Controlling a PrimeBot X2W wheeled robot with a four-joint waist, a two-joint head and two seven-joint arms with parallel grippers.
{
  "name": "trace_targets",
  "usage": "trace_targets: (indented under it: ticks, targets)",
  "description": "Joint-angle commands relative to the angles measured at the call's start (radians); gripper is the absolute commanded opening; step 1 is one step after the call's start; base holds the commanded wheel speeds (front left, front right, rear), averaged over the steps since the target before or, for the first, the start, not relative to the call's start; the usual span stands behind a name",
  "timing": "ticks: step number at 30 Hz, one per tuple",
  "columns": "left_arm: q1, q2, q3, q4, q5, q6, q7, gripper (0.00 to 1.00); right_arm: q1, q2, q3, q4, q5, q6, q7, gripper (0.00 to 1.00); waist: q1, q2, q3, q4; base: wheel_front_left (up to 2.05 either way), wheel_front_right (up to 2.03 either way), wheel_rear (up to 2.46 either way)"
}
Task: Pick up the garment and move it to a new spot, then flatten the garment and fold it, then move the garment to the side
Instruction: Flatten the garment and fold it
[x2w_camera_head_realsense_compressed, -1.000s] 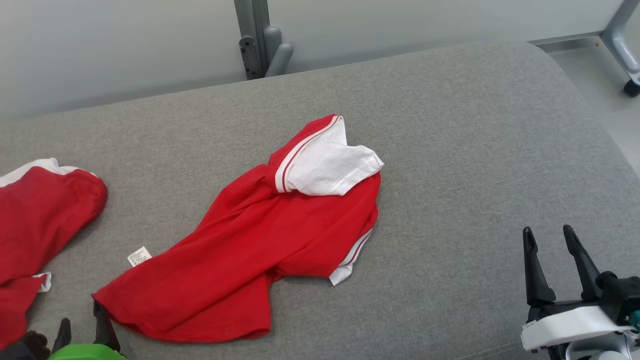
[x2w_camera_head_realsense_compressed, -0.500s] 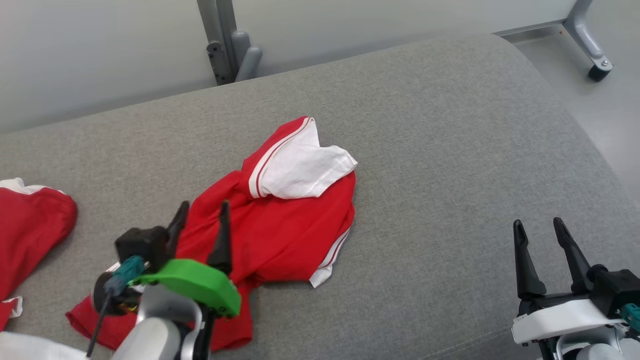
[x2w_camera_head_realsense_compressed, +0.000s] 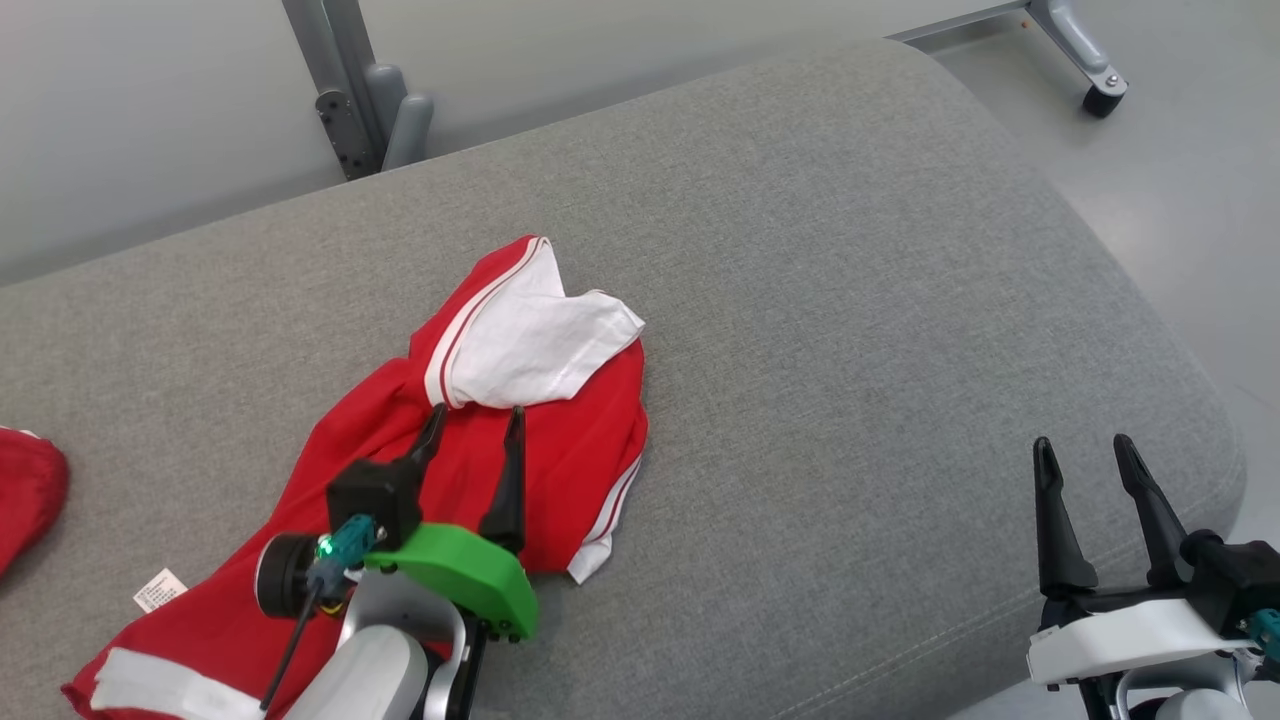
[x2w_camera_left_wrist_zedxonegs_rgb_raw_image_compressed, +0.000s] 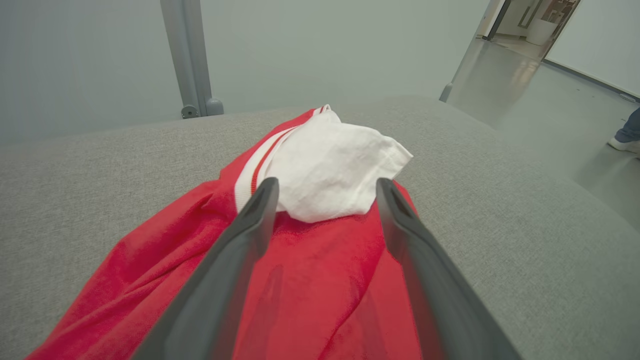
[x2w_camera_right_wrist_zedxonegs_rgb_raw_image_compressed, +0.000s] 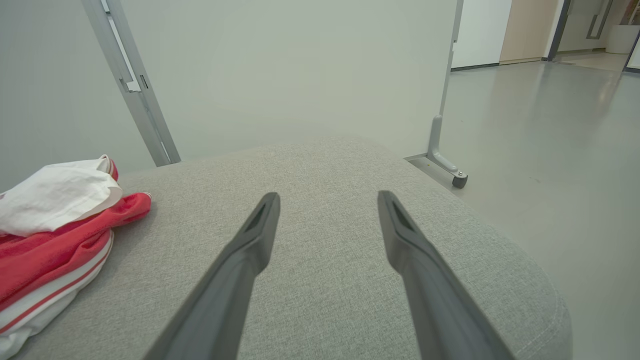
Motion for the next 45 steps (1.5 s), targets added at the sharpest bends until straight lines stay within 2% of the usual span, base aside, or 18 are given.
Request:
trace_targets:
  ticks: [1, 8, 18, 24, 30, 45]
  targets:
    - [0.021, 0.006, 0.007, 0.007, 0.003, -0.004, -0.019, 1.0, 0.011, 0.0, -0.004, -0.004, -0.004, 0.0, -0.003, 1.0, 0.0, 0.0, -0.006, 0.008, 0.0, 0.0, 0.0]
    - [0.119, 0.021, 0.043, 0.051, -0.001, 0.009, -0.134, 1.0, 0.034, -0.014, -0.019, -0.013, -0.016, 0.0, -0.003, 1.0, 0.0, 0.0, -0.047, 0.057, 0.0, 0.0, 0.0]
    - [0.265, 0.02, 0.14, 0.049, 0.011, 0.029, -0.167, 1.0, 0.073, -0.02, -0.021, -0.017, -0.024, 0.0, -0.003, 1.0, 0.0, 0.0, -0.103, 0.148, 0.0, 0.0, 0.0]
    - [0.34, 0.011, 0.228, 0.013, 0.047, 0.003, -0.167, 1.0, 0.077, -0.023, -0.023, -0.021, -0.029, 0.0, -0.003, 1.0, 0.0, 0.0, -0.117, 0.188, 0.0, 0.0, 0.0]
    - [0.405, -0.002, 0.306, -0.005, 0.09, -0.045, -0.167, 1.0, 0.093, -0.026, -0.024, -0.019, -0.033, 0.0, -0.003, 1.0, 0.0, 0.0, -0.131, 0.233, 0.0, 0.0, 0.0]
    - [0.475, -0.052, 0.412, -0.049, 0.169, -0.158, -0.167, 1.0, 0.095, -0.029, 0.01, 0.004, -0.039, 0.0, -0.003, 1.0, 0.0, 0.0, -0.142, 0.299, 0.0, 0.0, 0.0]
